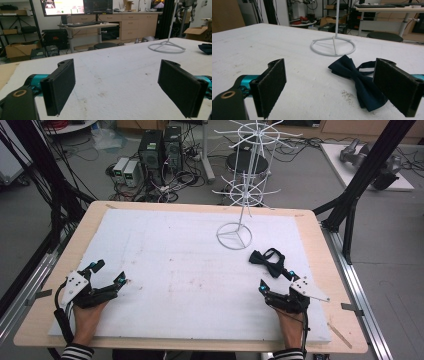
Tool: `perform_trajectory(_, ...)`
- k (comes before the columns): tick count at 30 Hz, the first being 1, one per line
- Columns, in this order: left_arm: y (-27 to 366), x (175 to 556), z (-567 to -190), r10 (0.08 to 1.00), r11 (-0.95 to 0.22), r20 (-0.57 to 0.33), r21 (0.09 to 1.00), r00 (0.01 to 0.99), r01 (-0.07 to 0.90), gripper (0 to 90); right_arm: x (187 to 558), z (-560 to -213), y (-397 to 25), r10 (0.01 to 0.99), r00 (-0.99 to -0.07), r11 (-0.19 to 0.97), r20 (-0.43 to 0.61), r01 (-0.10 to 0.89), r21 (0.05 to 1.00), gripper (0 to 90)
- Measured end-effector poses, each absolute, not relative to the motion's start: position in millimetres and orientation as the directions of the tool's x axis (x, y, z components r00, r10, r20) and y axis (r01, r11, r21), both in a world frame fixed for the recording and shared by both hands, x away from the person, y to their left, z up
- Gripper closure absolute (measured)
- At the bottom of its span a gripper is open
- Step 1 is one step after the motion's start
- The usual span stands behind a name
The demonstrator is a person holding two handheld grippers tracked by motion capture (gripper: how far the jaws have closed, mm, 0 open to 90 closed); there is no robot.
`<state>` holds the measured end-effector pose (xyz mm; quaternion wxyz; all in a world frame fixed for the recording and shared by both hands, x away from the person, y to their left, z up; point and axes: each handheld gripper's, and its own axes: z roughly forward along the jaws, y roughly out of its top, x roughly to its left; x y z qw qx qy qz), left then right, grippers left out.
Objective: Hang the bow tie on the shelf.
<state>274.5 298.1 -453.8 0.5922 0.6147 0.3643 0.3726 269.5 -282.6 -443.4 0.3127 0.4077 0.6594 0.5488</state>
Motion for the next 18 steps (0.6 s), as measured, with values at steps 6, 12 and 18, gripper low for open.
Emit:
perform_trajectory(6,297.8,274.2,-453.9,0.890,-0.036,0.031,0.999,0.455,0.003,14.8,272.6,-431.4,-289.2,0.882,-0.469,0.064,0.038,0.200,0.978,10.6)
perform_trajectory(12,297.5,274.0,-453.8,0.889,-0.041,0.034,0.999,0.456,0.006,14.8,277.4,-419.4,-293.9,0.879,-0.476,0.073,0.038,0.212,0.974,10.6)
perform_trajectory(18,297.5,273.9,-453.8,0.889,-0.042,0.035,0.999,0.456,0.005,14.8,286.1,-406.0,-296.4,0.874,-0.485,0.118,0.013,0.240,0.964,10.7)
